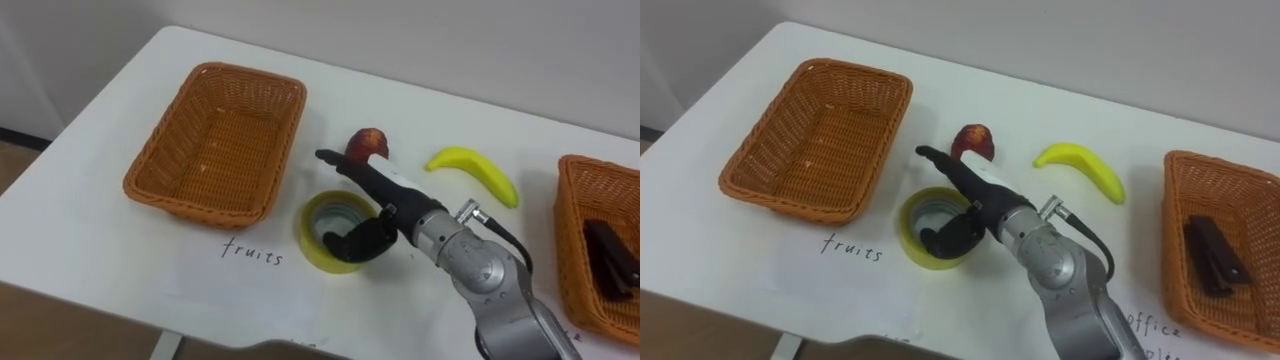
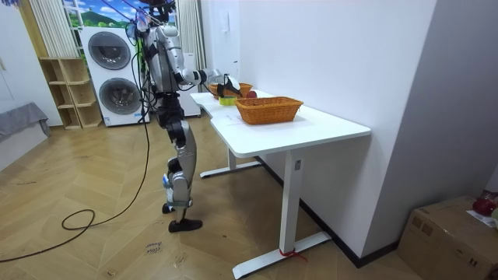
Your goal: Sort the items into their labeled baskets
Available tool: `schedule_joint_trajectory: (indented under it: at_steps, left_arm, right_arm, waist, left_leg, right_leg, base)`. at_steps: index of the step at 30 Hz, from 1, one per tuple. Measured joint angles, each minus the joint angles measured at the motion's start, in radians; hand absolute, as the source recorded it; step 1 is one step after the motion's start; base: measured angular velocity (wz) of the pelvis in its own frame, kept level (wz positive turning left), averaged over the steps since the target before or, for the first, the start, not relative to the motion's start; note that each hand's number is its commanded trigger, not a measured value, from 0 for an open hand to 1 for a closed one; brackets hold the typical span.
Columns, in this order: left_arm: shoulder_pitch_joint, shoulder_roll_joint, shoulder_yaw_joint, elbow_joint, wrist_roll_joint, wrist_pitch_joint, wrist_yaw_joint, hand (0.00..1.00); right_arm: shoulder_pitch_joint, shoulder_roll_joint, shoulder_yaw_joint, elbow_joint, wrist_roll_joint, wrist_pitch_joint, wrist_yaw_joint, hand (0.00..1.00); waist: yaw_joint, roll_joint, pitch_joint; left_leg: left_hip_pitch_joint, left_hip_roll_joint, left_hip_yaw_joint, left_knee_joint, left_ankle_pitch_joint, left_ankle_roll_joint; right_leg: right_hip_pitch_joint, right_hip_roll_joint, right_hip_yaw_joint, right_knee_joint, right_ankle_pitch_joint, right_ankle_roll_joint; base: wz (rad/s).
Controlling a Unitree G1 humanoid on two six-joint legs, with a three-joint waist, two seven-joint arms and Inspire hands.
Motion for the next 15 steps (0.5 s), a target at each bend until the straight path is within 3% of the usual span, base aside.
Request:
schedule_joint_trajectory:
  at_steps: [15]
  left_arm:
    - [-0.001,0.0,0.0,0.0,0.0,0.001,0.001,0.0]
  right_arm:
    - [0.0,-0.009,0.0,0.0,-0.002,0.008,0.021,0.0]
  waist:
    - [-0.001,-0.001,0.0004]
  left_leg:
    - [0.0,0.0,-0.001,-0.004,0.0,0.0]
  right_leg:
    - [-0.002,0.001,-0.001,-0.001,0.0,0.0]
  base:
    - [0.0]
